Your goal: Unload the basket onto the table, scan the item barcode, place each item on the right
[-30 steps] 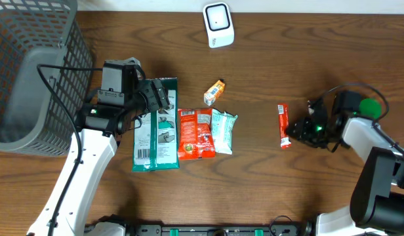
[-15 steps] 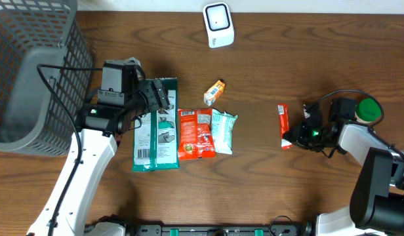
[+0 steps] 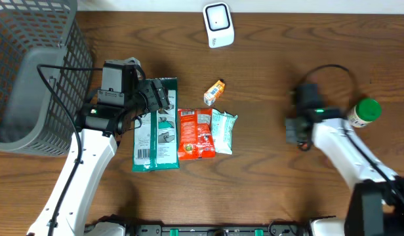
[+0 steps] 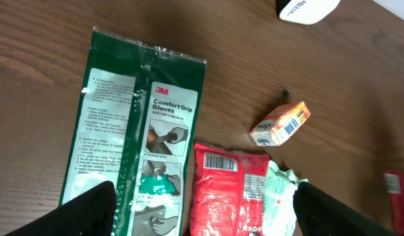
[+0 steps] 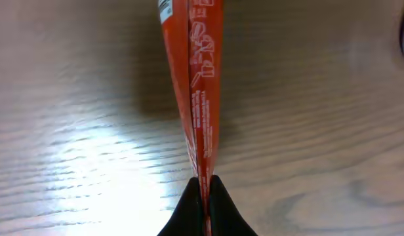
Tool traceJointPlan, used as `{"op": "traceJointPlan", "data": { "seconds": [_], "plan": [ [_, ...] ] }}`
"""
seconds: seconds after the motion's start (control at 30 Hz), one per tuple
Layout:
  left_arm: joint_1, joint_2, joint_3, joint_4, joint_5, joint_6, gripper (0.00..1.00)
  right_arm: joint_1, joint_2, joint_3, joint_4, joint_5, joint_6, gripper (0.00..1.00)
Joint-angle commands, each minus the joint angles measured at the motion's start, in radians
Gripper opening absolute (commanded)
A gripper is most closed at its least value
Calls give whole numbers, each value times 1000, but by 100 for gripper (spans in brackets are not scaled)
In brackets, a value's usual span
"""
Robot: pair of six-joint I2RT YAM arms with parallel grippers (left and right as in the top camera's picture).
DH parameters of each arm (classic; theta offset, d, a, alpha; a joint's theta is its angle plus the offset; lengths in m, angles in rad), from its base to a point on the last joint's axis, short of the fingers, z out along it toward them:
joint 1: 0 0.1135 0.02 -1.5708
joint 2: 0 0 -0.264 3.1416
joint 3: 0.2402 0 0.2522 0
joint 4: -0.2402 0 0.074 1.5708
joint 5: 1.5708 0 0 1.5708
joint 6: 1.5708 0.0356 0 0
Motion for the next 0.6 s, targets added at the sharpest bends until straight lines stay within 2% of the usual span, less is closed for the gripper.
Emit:
{"op": "traceJointPlan", "data": {
  "seconds": [0.0, 0.17, 0.27, 0.47, 0.57],
  "plan": [
    [3, 1, 7, 0, -3, 17, 86, 171, 97, -6, 9, 375, 30, 1],
    [3, 1, 7, 0, -3, 17, 86, 318, 227, -6, 34, 558, 31, 1],
    [3, 1, 7, 0, -3, 17, 86, 364, 289, -6, 45, 601, 45, 1],
    [3, 1, 7, 0, -3, 17, 87, 401, 339, -6, 77, 526, 56, 1],
    [3, 1, 7, 0, -3, 17, 86, 410, 338, -6, 96, 480, 56, 8]
  ]
}}
